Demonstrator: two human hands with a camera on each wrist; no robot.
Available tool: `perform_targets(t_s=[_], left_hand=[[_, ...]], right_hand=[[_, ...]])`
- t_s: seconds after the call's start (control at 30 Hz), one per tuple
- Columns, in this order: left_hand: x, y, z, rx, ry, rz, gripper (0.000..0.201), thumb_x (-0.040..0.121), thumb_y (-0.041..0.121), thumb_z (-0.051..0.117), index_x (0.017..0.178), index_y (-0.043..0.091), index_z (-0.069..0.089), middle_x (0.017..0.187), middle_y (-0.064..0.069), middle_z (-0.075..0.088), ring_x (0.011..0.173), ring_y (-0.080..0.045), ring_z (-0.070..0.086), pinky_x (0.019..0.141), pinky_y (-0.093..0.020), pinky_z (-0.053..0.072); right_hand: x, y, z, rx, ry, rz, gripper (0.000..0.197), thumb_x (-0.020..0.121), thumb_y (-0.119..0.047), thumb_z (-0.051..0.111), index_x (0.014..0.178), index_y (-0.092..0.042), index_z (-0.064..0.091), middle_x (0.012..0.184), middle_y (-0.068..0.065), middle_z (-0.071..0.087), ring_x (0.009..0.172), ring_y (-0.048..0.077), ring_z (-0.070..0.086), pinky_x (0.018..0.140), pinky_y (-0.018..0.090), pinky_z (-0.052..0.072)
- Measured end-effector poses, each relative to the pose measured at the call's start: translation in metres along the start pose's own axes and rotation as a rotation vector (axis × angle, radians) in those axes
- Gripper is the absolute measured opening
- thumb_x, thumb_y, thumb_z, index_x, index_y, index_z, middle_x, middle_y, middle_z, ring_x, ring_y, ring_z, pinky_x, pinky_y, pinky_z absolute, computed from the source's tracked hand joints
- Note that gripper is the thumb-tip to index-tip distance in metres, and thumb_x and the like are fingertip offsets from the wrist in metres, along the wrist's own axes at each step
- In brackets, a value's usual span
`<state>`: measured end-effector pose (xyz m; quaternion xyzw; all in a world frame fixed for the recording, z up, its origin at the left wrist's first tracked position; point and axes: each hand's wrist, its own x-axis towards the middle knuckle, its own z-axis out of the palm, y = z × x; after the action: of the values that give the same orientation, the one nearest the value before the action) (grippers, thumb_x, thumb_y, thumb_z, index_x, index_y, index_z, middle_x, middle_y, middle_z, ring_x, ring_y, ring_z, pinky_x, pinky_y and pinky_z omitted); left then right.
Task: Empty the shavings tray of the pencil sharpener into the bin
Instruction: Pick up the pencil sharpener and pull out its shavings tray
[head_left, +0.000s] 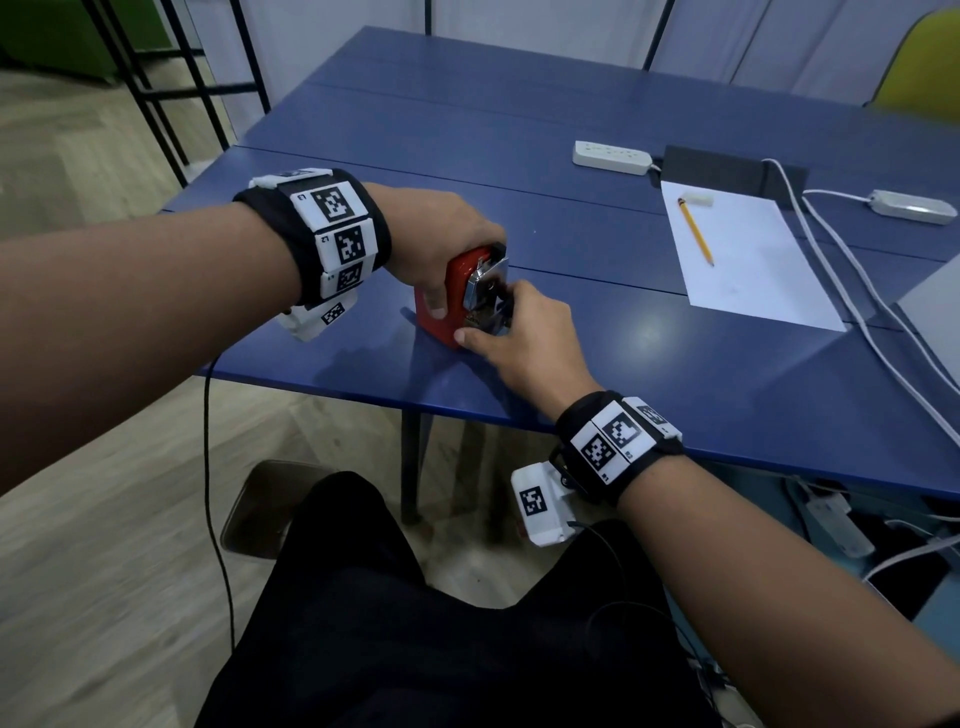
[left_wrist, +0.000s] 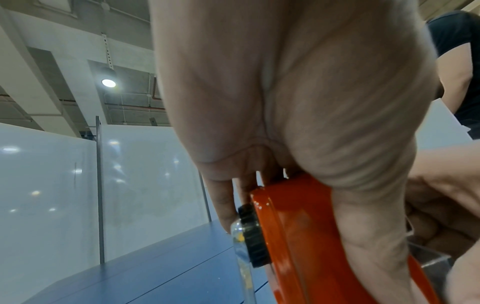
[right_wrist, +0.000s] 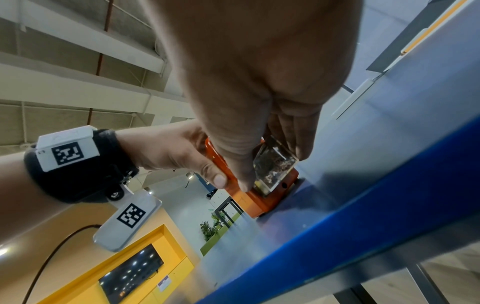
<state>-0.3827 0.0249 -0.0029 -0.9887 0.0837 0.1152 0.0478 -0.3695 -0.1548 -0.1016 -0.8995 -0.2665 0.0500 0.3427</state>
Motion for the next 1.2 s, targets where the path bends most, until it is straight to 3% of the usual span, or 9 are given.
perform_targets(t_s=[0.27,0.4,0.57,0.7,0.87,1.2], left_hand=[[-0.001,0.001,-0.001,0.004,-0.012,-0.01,0.084,0.069,0.036,0.096,0.139,0.023,0.053,0.127,-0.002,0.066,0.101,-0.02,0.055,0.09,-0.037,0.05],[0.0,0.001,-0.001,0.003,-0.005,-0.018,0.086,0.069,0.036,0.096,0.141,0.023,0.052,0.13,-0.003,0.065,0.115,-0.028,0.062,0.086,-0.035,0.045],[0.0,0.002,-0.001,-0.013,-0.005,-0.027,0.086,0.068,0.036,0.097,0.14,0.022,0.052,0.128,-0.004,0.066,0.105,-0.022,0.058,0.087,-0.036,0.048],[0.0,0.005,-0.001,0.024,-0.007,-0.023,0.087,0.064,0.037,0.098,0.137,0.023,0.053,0.124,-0.003,0.068,0.109,-0.029,0.064,0.091,-0.044,0.054],[-0.002,0.006,-0.002,0.003,0.003,-0.028,0.086,0.067,0.035,0.098,0.139,0.022,0.053,0.128,-0.003,0.066,0.113,-0.028,0.064,0.085,-0.035,0.047],[-0.004,0.009,-0.004,0.003,-0.015,-0.025,0.088,0.068,0.036,0.097,0.142,0.023,0.051,0.131,-0.004,0.066,0.116,-0.028,0.063,0.091,-0.037,0.05]], right_hand=[[-0.003,0.001,-0.003,-0.015,0.012,0.004,0.067,0.083,-0.05,0.088,0.132,-0.013,0.063,0.126,0.007,0.075,0.118,0.029,0.071,0.098,0.044,0.06],[-0.007,0.008,-0.005,-0.015,0.022,0.034,0.072,0.079,-0.056,0.089,0.133,-0.015,0.063,0.123,0.004,0.075,0.114,0.026,0.071,0.095,0.044,0.061],[-0.009,0.012,-0.008,-0.004,0.029,0.05,0.079,0.076,-0.058,0.09,0.136,-0.016,0.063,0.126,0.005,0.074,0.115,0.025,0.071,0.096,0.044,0.061],[-0.01,0.011,-0.011,-0.005,0.028,0.053,0.078,0.076,-0.057,0.09,0.136,-0.015,0.063,0.127,0.006,0.075,0.117,0.028,0.071,0.098,0.044,0.059],[-0.012,0.011,-0.012,-0.026,0.025,0.044,0.08,0.077,-0.06,0.089,0.138,-0.016,0.062,0.129,0.005,0.074,0.118,0.027,0.07,0.099,0.044,0.06],[-0.018,0.014,-0.015,-0.018,0.032,0.066,0.08,0.076,-0.06,0.089,0.137,-0.016,0.062,0.127,0.005,0.074,0.115,0.024,0.07,0.095,0.042,0.061]])
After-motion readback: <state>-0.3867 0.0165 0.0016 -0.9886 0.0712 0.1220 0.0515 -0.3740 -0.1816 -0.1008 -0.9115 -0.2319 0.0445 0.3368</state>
